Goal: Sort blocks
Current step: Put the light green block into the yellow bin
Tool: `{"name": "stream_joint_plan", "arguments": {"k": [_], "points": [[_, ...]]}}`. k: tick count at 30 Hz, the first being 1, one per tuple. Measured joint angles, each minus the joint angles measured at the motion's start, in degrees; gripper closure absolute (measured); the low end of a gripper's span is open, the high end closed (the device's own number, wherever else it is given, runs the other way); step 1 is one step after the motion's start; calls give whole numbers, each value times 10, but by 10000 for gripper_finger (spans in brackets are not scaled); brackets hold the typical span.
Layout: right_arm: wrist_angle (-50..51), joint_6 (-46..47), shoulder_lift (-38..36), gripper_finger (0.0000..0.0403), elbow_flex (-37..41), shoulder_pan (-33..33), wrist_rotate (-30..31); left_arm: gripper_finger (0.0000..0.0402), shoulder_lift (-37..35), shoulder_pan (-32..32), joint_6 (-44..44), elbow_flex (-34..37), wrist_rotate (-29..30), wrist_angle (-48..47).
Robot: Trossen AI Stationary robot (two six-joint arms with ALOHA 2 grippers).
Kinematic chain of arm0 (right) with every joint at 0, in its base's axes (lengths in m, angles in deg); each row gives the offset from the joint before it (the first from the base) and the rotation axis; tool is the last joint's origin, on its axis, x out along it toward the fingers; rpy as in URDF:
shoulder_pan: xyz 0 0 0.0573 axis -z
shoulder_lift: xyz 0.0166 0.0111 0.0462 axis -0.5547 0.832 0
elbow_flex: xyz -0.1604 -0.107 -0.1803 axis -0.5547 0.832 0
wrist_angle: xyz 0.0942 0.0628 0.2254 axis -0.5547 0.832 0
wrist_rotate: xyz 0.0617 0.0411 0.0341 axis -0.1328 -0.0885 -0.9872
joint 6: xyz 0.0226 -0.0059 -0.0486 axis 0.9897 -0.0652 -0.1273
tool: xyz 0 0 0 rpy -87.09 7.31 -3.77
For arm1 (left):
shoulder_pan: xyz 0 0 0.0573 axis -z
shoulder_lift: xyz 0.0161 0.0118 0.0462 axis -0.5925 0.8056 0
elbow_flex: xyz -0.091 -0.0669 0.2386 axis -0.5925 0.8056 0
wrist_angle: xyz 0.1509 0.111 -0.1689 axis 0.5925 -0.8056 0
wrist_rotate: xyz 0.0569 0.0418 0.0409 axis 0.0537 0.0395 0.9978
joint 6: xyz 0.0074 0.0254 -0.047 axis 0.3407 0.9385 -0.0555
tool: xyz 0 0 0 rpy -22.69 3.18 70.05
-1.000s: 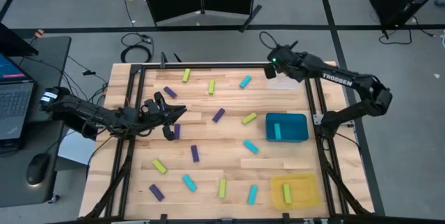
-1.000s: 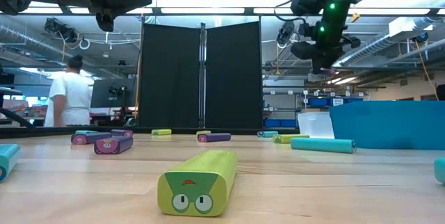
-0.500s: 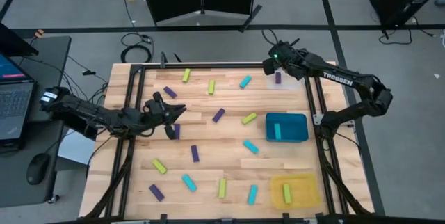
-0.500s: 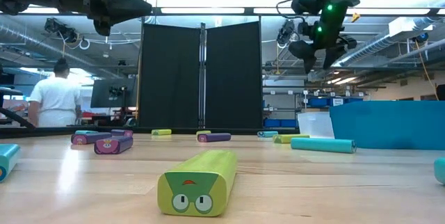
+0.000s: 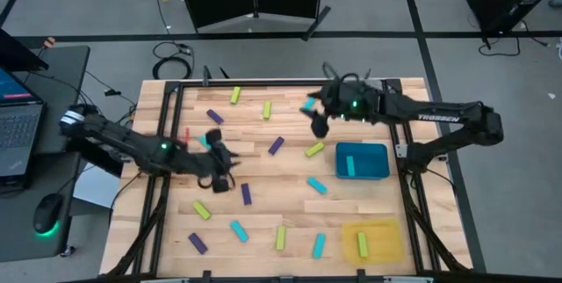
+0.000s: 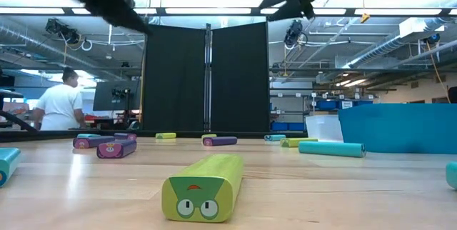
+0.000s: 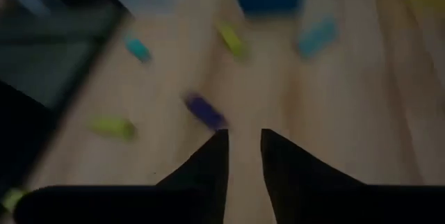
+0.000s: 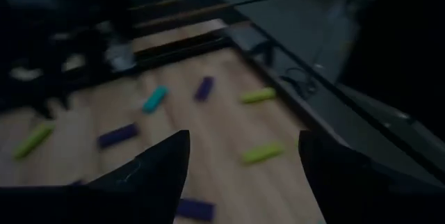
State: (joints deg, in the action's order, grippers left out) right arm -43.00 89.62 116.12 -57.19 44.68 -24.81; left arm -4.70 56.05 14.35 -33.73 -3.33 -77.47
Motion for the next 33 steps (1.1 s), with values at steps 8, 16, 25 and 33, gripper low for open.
{"name": "stream_joint_plan", "arguments": {"k": [8,16,25,33], "points": [[2,-8,44,141,0,-72,28,240,142,82,-64,-66,-144,-258],[-1,-1,84,154,0,-72,47,152,188,169,-106,-71,-232,-304],[-8,7,83,156,0,-72,47,124,202,244,-185,-58,-245,-259],[-7,7,83,158,0,-72,47,124,203,254,-226,-8,-239,-203]]}}
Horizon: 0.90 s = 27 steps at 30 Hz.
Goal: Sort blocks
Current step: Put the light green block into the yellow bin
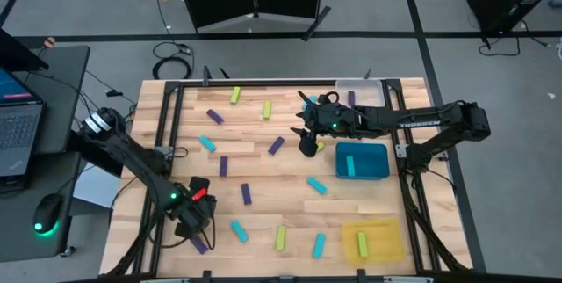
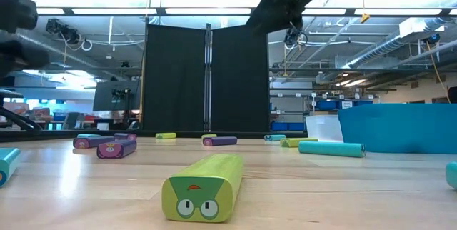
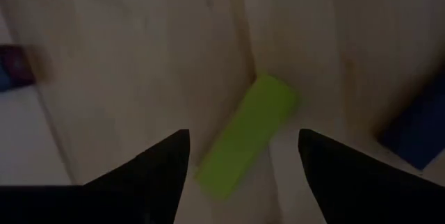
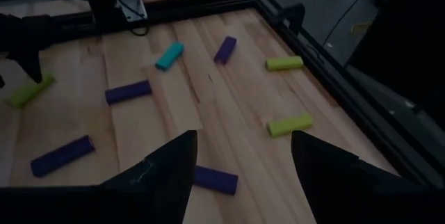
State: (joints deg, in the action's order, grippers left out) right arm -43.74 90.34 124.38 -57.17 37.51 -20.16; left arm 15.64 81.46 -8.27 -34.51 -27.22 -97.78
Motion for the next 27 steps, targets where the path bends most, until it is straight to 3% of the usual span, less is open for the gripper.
{"name": "stream_joint_plan", "arguments": {"k": [11,15,23,27], "points": [[0,7,0,162,0,0,0,130,-2,0,-4,72,-16,86],[-15,6,0,162,0,0,0,171,-3,-1,-3,78,-11,92],[-75,-14,0,163,0,0,0,300,-2,-1,-7,80,6,100],[-87,-16,0,164,0,-2,0,300,-2,-1,-22,80,9,101]]}}
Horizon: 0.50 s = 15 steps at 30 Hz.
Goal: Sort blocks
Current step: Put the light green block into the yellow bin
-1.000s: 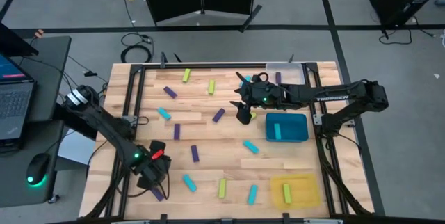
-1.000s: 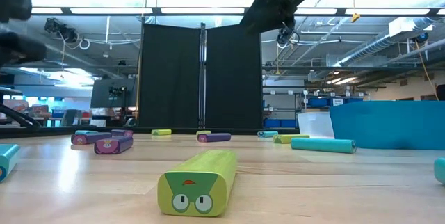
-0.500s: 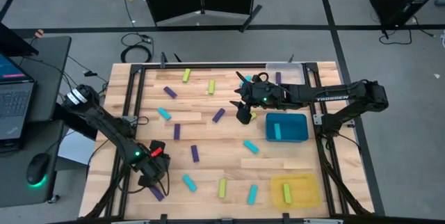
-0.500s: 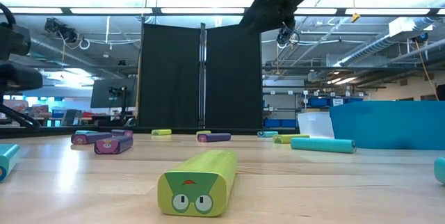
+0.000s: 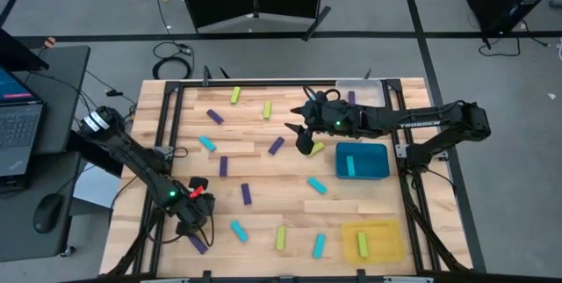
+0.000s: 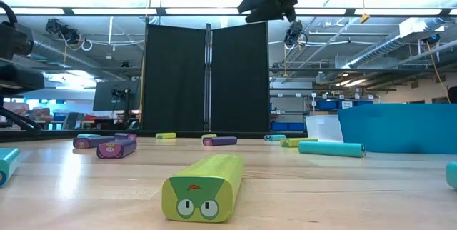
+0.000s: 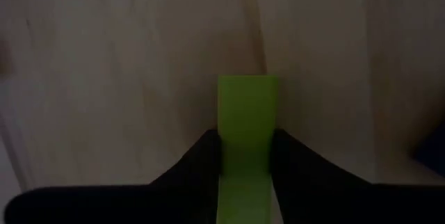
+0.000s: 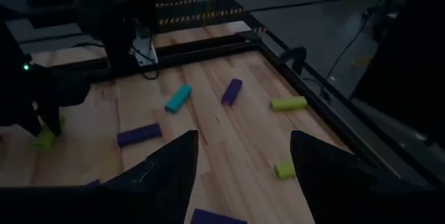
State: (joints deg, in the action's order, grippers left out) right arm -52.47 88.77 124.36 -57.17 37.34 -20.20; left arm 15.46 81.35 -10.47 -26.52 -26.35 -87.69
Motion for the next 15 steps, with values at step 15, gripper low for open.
{"name": "stream_joint_plan", "arguments": {"k": [15], "points": [[-53,-90,-82,171,0,-57,-1,300,1,-67,153,-95,170,29]]}}
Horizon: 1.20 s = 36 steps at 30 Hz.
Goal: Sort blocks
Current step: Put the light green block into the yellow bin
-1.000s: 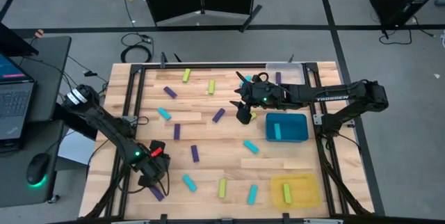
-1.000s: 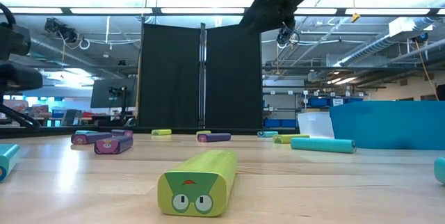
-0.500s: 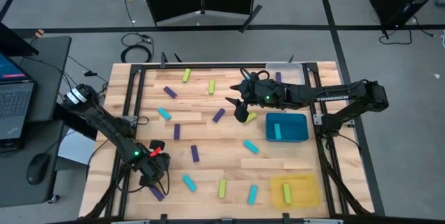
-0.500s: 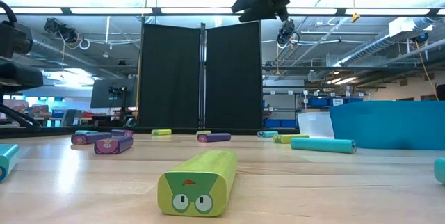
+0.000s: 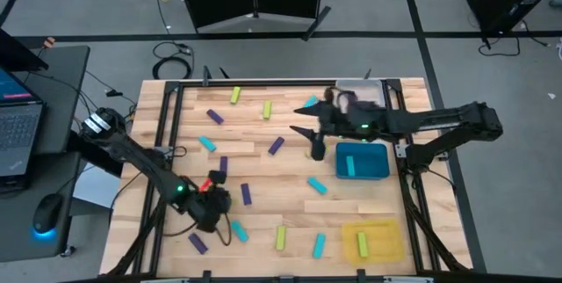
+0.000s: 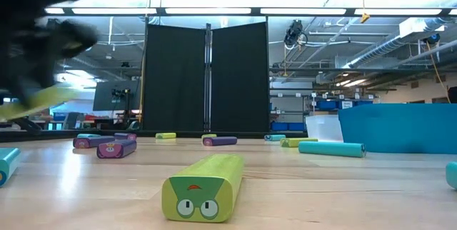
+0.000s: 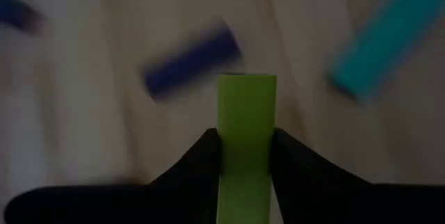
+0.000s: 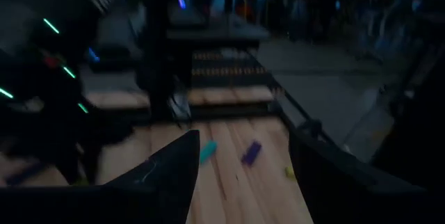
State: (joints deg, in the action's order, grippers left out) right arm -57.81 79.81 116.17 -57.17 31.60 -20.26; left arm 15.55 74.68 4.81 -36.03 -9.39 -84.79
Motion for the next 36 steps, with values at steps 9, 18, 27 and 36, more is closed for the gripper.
{"name": "stream_joint_plan", "arguments": {"k": [9,18,27,36], "points": [[-1,0,-122,173,0,-67,0,300,32,-182,298,-6,-35,460],[1,-1,-173,173,0,-119,1,300,256,-265,318,-174,-246,618],[0,-10,-187,173,0,-143,27,300,464,-262,297,-454,-382,625],[5,-9,-188,173,0,-144,32,300,617,-262,203,-659,-544,633]]}}
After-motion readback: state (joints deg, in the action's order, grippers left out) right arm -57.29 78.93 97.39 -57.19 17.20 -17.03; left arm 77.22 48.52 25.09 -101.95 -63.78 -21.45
